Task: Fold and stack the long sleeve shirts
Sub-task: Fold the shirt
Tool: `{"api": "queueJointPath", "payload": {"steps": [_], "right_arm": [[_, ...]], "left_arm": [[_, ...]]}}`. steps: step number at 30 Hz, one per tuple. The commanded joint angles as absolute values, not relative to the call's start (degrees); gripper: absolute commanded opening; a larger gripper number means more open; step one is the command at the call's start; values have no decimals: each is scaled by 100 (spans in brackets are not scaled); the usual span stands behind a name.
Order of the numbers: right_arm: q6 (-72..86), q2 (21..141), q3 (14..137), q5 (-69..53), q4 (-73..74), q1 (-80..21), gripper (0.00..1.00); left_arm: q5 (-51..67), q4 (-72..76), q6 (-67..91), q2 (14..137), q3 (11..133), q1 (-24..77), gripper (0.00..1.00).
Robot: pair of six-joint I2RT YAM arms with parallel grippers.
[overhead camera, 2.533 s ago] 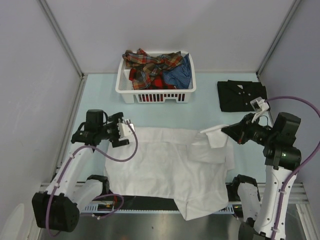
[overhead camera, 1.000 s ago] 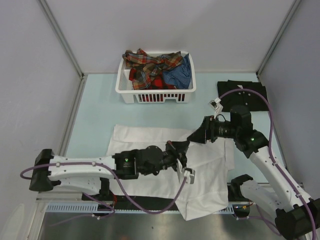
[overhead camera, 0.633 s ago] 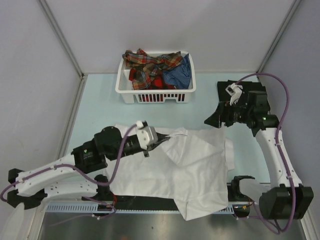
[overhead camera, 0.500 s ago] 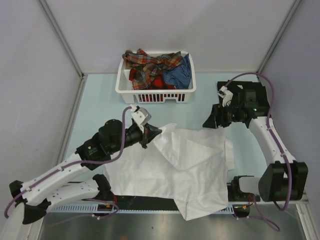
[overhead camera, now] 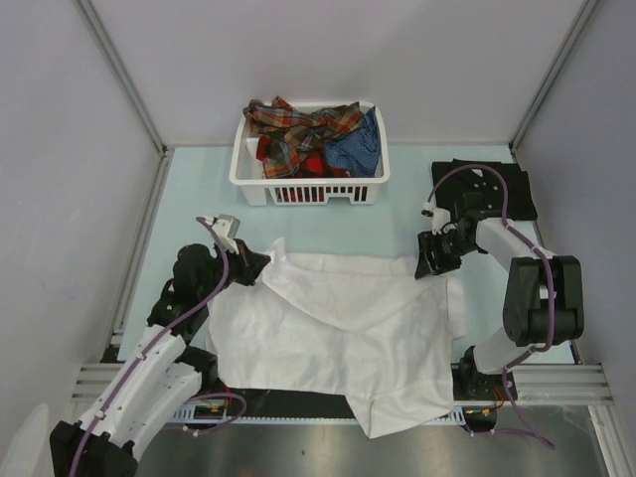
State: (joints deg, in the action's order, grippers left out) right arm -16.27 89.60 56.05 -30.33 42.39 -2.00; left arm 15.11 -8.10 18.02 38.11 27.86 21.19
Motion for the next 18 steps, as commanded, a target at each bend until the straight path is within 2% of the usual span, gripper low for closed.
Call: {"api": "queueJointPath", "payload": {"steps": [1, 4, 8, 14, 18], "right_arm": [[-1828, 9079, 5695, -2619, 4271, -158, 53], [-1881, 9158, 5730, -2575, 4333, -123, 51], [-1951, 9220, 5765, -2601, 4421, -53, 49], [-2013, 9220, 5924, -2742, 4675, -44, 47], [-2205, 9141, 5994, -2795, 4948, -61, 44]], "left_arm": [[2853, -159, 1767, 3542, 2515, 1618, 0], [3550, 202, 1337, 3226, 2295, 1459, 0], [2526, -588, 1239, 3278, 2285, 1319, 0], [1936, -1037, 1274, 4200, 2540, 950, 0], [1477, -1370, 1336, 4517, 2680, 765, 19]]}}
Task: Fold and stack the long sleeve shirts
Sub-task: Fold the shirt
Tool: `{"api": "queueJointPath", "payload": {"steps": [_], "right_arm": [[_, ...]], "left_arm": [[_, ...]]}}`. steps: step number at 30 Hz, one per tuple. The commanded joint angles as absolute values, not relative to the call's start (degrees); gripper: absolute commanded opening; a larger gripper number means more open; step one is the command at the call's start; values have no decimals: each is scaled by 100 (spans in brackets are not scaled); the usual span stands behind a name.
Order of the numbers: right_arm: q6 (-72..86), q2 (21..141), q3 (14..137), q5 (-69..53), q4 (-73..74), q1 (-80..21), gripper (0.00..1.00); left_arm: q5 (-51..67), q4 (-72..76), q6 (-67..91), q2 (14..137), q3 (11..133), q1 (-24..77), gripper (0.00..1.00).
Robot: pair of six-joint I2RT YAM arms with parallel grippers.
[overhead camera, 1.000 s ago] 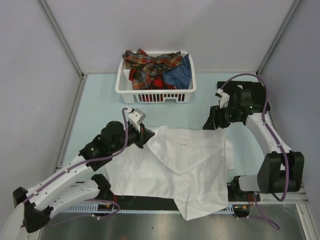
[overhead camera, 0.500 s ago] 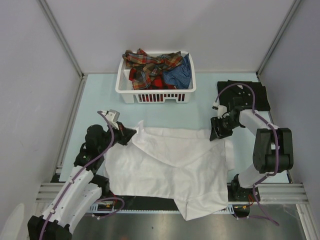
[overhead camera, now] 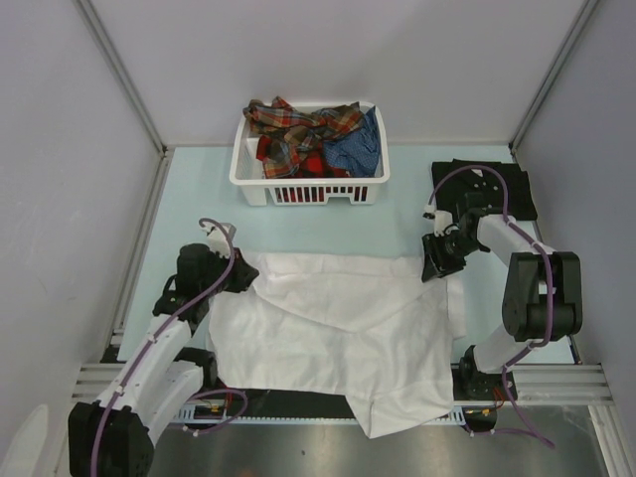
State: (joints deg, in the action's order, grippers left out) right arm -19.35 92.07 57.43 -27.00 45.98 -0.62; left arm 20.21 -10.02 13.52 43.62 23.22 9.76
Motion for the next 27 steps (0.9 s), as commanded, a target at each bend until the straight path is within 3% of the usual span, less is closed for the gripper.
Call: {"api": "queueJointPath", "payload": {"steps": [1, 3, 7, 9, 13, 18, 27], "right_arm": [[-2380, 9036, 6038, -2830, 5044, -70, 43], [-2557, 8895, 6117, -2961, 5308, -62, 43], [-2908, 8622, 6520, -3023, 5563, -44, 44], [-3102, 8596, 6732, -2883, 5546, 123, 46], [-3436, 8806, 7022, -2707, 5335, 132, 50], [-3814, 9473, 7338, -2514, 5089, 132, 52], [-4333, 10327, 7234, -2654, 4966, 193, 56]], "left_arm": [[1450, -1493, 1310, 4544, 2750, 695, 24], [1450, -1608, 1301, 4544, 2830, 432, 40], [1494, -2047, 889, 4553, 3233, 18, 52], [1783, -2048, 590, 4605, 3400, -298, 53], [3300, -2450, -1634, 5298, 4172, -325, 58], [3287, -3469, -3557, 6897, 5044, -325, 62], [3752, -3286, -4061, 9007, 5914, -589, 62]]}}
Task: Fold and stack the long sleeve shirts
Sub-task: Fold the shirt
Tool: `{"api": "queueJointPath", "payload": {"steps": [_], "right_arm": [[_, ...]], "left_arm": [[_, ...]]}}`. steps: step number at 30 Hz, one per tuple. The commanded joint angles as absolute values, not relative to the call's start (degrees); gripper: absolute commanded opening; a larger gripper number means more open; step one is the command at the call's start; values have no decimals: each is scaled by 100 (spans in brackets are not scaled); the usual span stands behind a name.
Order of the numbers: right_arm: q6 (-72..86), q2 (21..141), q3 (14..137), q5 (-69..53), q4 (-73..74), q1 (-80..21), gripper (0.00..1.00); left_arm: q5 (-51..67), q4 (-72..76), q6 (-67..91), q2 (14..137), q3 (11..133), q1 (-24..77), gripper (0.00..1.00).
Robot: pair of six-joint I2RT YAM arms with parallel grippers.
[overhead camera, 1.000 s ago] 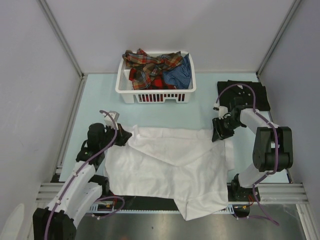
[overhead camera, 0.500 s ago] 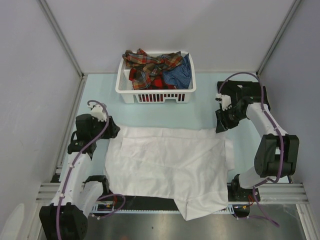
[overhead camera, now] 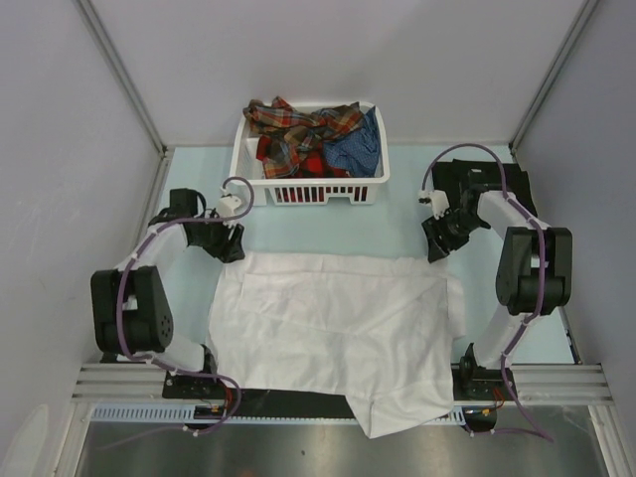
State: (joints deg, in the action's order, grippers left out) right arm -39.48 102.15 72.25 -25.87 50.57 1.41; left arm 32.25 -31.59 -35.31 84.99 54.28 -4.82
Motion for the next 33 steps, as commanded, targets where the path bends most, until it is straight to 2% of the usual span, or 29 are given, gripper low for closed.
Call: {"api": "queueJointPath", "payload": {"steps": [1, 3, 4, 5, 6, 7, 8, 9, 10, 13, 15, 18, 19, 23, 27, 33], "right_arm": [[-4420, 10397, 7164, -2707, 4992, 202, 56], [-4534, 10459, 7128, -2777, 5062, 202, 55], [-4579, 10494, 7084, -2777, 5089, 211, 47], [-4623, 10512, 7058, -2777, 5106, 220, 41], [-4649, 10529, 7040, -2777, 5124, 228, 34], [-4676, 10538, 7014, -2769, 5115, 255, 21], [-4711, 10555, 6970, -2751, 5124, 264, 15], [-4711, 10573, 6961, -2734, 5115, 272, 2], [-4711, 10608, 6952, -2733, 5098, 290, 0], [-4729, 10600, 6943, -2716, 5001, 308, 0], [-4737, 10530, 6961, -2716, 4949, 343, 0], [-4746, 10459, 7005, -2786, 4974, 360, 0], [-4763, 10442, 7005, -2795, 4992, 360, 0], [-4737, 10415, 6996, -2839, 4992, 360, 0], [-4720, 10371, 6987, -2856, 4984, 369, 0], [-4658, 10353, 6996, -2865, 4931, 360, 0]], "left_arm": [[3814, -3296, -4061, 9157, 5967, -589, 62], [3667, -3296, -4035, 9640, 6134, -615, 61], [3587, -3278, -4008, 9807, 6196, -650, 56], [3516, -3296, -3973, 10035, 6240, -711, 44], [3472, -3278, -3868, 10115, 6292, -912, 39], [3515, -3278, -3815, 10160, 6310, -1053, 37], [3568, -3287, -3701, 10204, 6328, -1203, 35], [3725, -3296, -3674, 10213, 6346, -1474, 34], [3779, -3305, -3648, 10204, 6354, -1598, 32], [3753, -3287, -3542, 10073, 6320, -1986, 17], [3779, -3243, -3524, 9924, 6267, -2126, 14], [4296, -3410, -3744, 9783, 6345, -2101, 35], [4550, -3567, -3779, 9800, 6415, -2074, 49], [4614, -3621, -3605, 10107, 6810, -1802, 63], [4413, -3507, -3130, 10476, 6935, -1521, 64], [3921, -3191, -2593, 10863, 6978, -1406, 57]]}}
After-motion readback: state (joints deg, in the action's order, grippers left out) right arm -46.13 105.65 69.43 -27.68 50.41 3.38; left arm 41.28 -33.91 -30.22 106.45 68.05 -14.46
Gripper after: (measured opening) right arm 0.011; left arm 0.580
